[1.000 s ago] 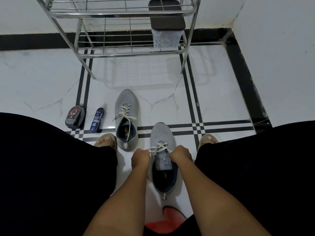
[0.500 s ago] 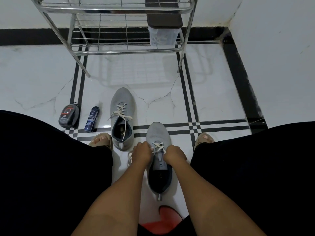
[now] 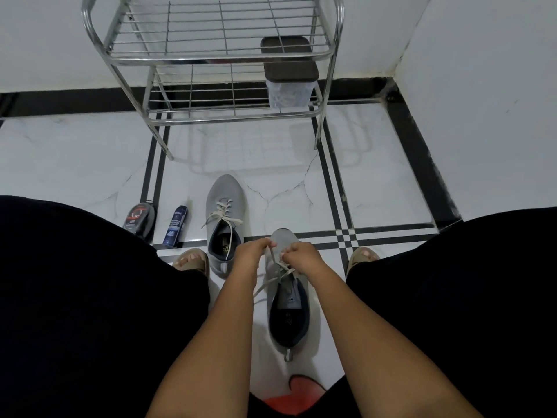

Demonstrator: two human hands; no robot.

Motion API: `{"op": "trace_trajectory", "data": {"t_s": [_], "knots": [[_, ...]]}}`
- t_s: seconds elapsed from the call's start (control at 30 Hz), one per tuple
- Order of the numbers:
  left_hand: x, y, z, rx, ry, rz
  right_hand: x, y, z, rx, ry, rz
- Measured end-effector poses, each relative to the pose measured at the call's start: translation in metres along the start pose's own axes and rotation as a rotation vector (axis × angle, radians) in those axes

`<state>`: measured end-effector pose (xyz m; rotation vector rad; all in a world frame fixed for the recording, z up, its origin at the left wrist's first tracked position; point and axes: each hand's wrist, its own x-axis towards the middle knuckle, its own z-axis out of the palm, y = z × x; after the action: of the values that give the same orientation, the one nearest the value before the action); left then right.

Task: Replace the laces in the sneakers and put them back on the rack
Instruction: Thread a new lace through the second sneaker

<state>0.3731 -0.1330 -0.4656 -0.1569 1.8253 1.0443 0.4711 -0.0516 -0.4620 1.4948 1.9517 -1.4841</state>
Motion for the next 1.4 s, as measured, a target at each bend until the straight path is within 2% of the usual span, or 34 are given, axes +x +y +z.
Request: {"op": "trace_trajectory", "data": {"t_s": [0.1, 0.23, 0.37, 0.53, 0.6, 0.73, 0.9, 0.97, 1.07, 1.13, 1.2, 1.23, 1.27, 1.3, 1.33, 1.4], "knots": [[-0.011, 0.005, 0.000, -0.032, -0.015, 0.085, -0.009, -0.011, -0.009, 0.254, -0.071, 0.047], [-0.019, 0.011, 0.003, -0.120, -0.024, 0.154, -0.015, -0.015, -0.011, 0.299, -0.154, 0.021], [-0.021, 0.015, 0.003, -0.162, -0.003, 0.215, -0.015, -0.012, -0.007, 0.306, -0.136, -0.041], [-0.022, 0.013, 0.000, -0.343, 0.127, 0.135, -0.018, -0.013, -0.023, 0.302, -0.171, -0.023], [-0.017, 0.009, -0.004, -0.443, 0.203, 0.073, -0.019, -0.012, -0.040, 0.189, -0.189, 0.009], [-0.001, -0.005, -0.013, -0.471, 0.341, -0.056, -0.015, -0.013, -0.073, -0.167, -0.028, 0.078], [-0.001, -0.016, -0.017, -0.480, 0.412, -0.147, 0.000, -0.007, -0.074, -0.201, 0.064, 0.140], [-0.003, -0.019, -0.019, -0.481, 0.411, -0.167, 0.000, -0.003, -0.073, -0.329, 0.171, 0.146], [-0.004, -0.022, -0.022, -0.570, 0.449, -0.257, -0.005, -0.002, -0.078, -0.355, 0.335, 0.154], [-0.003, -0.026, -0.020, -0.559, 0.495, -0.288, -0.005, -0.005, -0.077, -0.366, 0.325, 0.102], [-0.004, -0.027, -0.015, -0.321, 0.620, -0.226, -0.003, -0.011, -0.071, -0.403, 0.274, -0.023], [-0.007, -0.025, -0.012, -0.193, 0.700, -0.142, -0.004, -0.014, -0.065, -0.419, 0.262, -0.103], [-0.012, -0.022, -0.008, -0.081, 0.749, -0.013, -0.005, -0.018, -0.060, -0.425, 0.251, -0.182], [-0.013, -0.019, -0.004, 0.015, 0.731, 0.144, -0.006, -0.021, -0.053, -0.434, 0.234, -0.251], [-0.011, -0.014, 0.002, 0.081, 0.639, 0.290, -0.007, -0.024, -0.048, -0.441, 0.220, -0.307], [-0.009, -0.005, 0.012, 0.094, 0.280, 0.415, -0.009, -0.029, -0.039, -0.468, 0.190, -0.379]]}}
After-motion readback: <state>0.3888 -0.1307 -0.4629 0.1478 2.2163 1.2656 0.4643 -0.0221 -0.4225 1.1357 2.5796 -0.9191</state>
